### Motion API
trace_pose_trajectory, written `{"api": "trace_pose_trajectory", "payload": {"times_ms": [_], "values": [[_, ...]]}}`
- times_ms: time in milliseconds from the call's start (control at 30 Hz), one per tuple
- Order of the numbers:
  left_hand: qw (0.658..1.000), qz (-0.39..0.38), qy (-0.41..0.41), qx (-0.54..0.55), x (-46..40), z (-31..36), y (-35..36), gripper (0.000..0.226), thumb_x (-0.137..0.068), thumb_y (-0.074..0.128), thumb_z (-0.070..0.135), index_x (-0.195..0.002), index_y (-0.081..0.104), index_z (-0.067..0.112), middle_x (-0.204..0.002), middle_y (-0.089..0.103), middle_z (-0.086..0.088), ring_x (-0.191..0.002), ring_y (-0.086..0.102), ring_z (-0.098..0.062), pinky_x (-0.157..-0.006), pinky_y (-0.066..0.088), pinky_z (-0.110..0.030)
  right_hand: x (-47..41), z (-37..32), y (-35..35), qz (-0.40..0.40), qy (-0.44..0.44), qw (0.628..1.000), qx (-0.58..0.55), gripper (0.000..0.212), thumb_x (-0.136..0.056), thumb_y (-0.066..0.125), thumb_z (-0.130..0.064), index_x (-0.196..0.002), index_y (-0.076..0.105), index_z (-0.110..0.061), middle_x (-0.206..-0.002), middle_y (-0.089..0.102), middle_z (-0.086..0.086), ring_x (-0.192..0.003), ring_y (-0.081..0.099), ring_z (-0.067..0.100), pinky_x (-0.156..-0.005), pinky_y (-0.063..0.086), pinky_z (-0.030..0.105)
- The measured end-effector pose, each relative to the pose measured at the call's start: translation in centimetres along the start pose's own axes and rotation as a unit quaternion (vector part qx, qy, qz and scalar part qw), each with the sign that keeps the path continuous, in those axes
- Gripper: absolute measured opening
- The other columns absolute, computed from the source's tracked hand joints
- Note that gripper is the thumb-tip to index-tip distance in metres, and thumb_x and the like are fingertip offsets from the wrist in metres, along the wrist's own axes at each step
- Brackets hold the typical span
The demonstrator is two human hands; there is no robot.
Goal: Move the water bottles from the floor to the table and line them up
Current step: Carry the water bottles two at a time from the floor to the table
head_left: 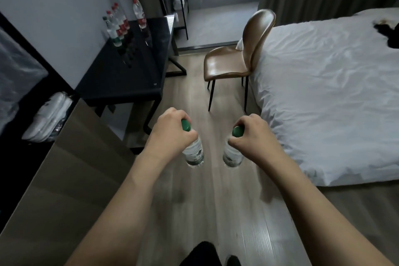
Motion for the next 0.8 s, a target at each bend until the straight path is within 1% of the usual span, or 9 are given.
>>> {"api": "trace_pose_trajectory", "payload": {"times_ms": [133, 233, 333, 467, 633, 800], "values": [[1.0, -0.011, 0.005, 0.004, -7.1, 0.6, 1.7, 0.016, -0.072, 0.069, 0.024, -0.087, 0.068, 0.023, -0.092, 0.054, 0.008, -0.084, 0.055, -0.014, -0.069, 0.043, -0.026, -7.0, 1.7, -0.1, 0.002, 0.015, 1.0, 0.005, 0.029, -0.069, 0.067, -0.033, -0.091, 0.065, -0.015, -0.091, 0.051, 0.0, -0.083, 0.055, 0.023, -0.077, 0.048, 0.034], [0.999, -0.034, 0.008, 0.009, -12.9, 0.4, 3.3, 0.015, -0.072, 0.069, 0.025, -0.086, 0.068, 0.023, -0.092, 0.054, 0.008, -0.084, 0.056, -0.014, -0.071, 0.046, -0.027, -12.6, 2.9, 0.6, 0.002, 0.028, 1.0, 0.006, 0.029, -0.067, 0.067, -0.034, -0.09, 0.064, -0.017, -0.089, 0.051, -0.001, -0.083, 0.055, 0.022, -0.075, 0.048, 0.033], [0.998, -0.053, 0.007, 0.013, -19.3, 0.0, 4.7, 0.013, -0.072, 0.069, 0.026, -0.085, 0.067, 0.024, -0.092, 0.054, 0.008, -0.083, 0.056, -0.012, -0.07, 0.049, -0.027, -18.7, 3.6, 1.4, -0.01, 0.039, 0.999, 0.008, 0.027, -0.067, 0.066, -0.033, -0.088, 0.064, -0.017, -0.088, 0.051, -0.001, -0.083, 0.056, 0.023, -0.076, 0.049, 0.035], [0.997, -0.07, 0.011, 0.019, -28.1, 0.1, 5.3, 0.012, -0.072, 0.068, 0.025, -0.083, 0.067, 0.024, -0.093, 0.054, 0.006, -0.084, 0.056, -0.015, -0.072, 0.05, -0.03, -26.7, 3.4, 1.1, -0.02, 0.05, 0.999, 0.008, 0.026, -0.069, 0.067, -0.029, -0.091, 0.064, -0.016, -0.092, 0.05, 0.0, -0.086, 0.056, 0.023, -0.079, 0.05, 0.038], [0.998, -0.042, 0.03, 0.025, -37.3, 1.1, 4.8, 0.015, -0.074, 0.068, 0.023, -0.088, 0.067, 0.019, -0.094, 0.052, 0.004, -0.084, 0.056, -0.018, -0.071, 0.049, -0.031, -35.5, 3.1, -0.7, 0.005, 0.048, 0.999, 0.01, 0.027, -0.071, 0.067, -0.027, -0.094, 0.064, -0.014, -0.096, 0.052, 0.002, -0.087, 0.056, 0.022, -0.08, 0.049, 0.038], [0.999, -0.024, 0.014, 0.036, -45.3, 1.0, 5.6, 0.015, -0.074, 0.067, 0.023, -0.089, 0.067, 0.021, -0.096, 0.053, 0.005, -0.086, 0.056, -0.019, -0.075, 0.05, -0.034, -43.9, 4.5, -1.2, 0.014, 0.047, 0.999, 0.005, 0.025, -0.071, 0.068, -0.027, -0.092, 0.064, -0.014, -0.094, 0.051, 0.001, -0.088, 0.055, 0.022, -0.082, 0.048, 0.036]]}}
Point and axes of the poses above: each hand's wrist, its own x-axis away from the middle knuckle, its own y-axis out of the palm, z = x × y, the point moved 6 cm from there along -x, towards the middle knuckle
